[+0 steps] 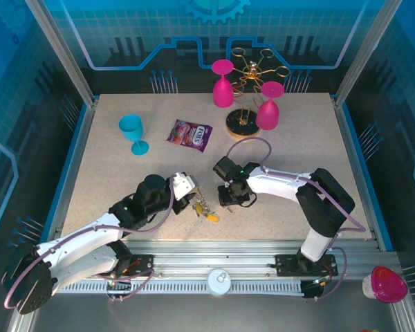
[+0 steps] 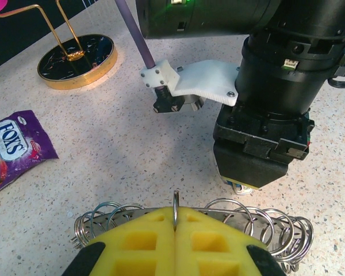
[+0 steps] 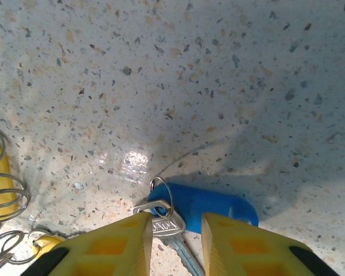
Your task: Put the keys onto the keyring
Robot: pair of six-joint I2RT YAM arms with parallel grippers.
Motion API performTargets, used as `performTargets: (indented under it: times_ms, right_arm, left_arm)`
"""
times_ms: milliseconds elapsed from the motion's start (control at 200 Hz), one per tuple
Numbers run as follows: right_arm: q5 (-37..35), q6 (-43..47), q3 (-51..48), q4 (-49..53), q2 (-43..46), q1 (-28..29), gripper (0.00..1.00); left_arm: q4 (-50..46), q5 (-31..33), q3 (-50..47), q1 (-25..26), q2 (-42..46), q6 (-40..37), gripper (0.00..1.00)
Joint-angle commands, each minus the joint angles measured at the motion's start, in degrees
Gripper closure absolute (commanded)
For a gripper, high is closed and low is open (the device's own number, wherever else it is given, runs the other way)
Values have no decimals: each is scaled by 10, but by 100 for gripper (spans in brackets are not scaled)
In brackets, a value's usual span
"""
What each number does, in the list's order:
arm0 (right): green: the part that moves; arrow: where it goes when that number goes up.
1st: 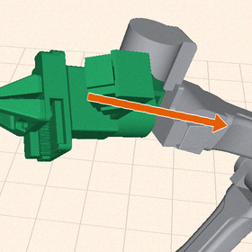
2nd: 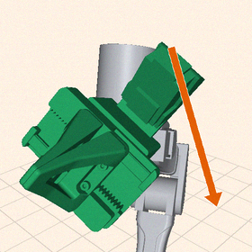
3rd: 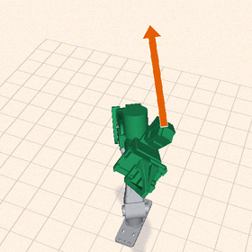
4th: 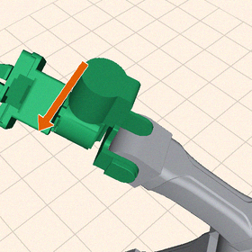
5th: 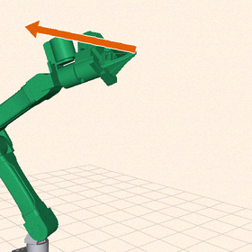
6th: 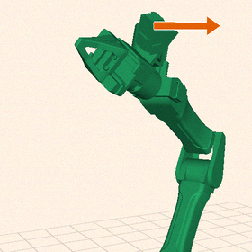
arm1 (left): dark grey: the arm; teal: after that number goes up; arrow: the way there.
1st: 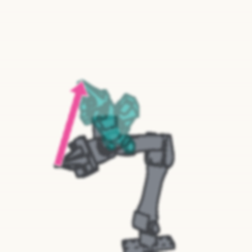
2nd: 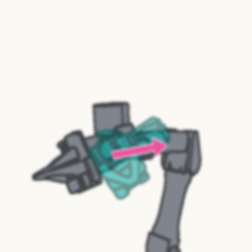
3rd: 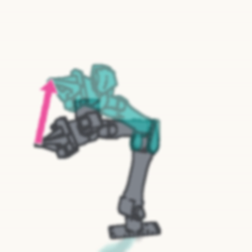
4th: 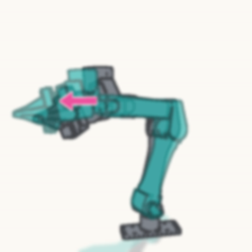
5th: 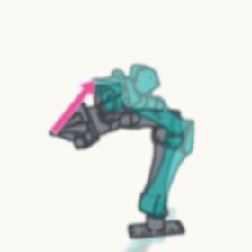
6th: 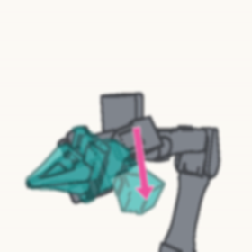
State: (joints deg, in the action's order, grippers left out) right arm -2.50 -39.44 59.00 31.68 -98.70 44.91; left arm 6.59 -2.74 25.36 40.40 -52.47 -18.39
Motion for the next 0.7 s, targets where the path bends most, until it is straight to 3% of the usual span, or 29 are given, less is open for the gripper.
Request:
performTargets:
  times_ms: [0, 395, 690]
  right_arm:
    - [8, 2, 17, -4, -13, -8, 72]
    - [15, 7, 33, -8, -35, -9, 75]
    - [25, 5, 33, -12, -41, -8, 87]
  left_arm:
    - [11, -3, 22, 4, 1, -11, 100]
    - [16, 1, 21, 5, -3, -15, 100]
    - [17, 4, 20, 5, -4, -16, 100]
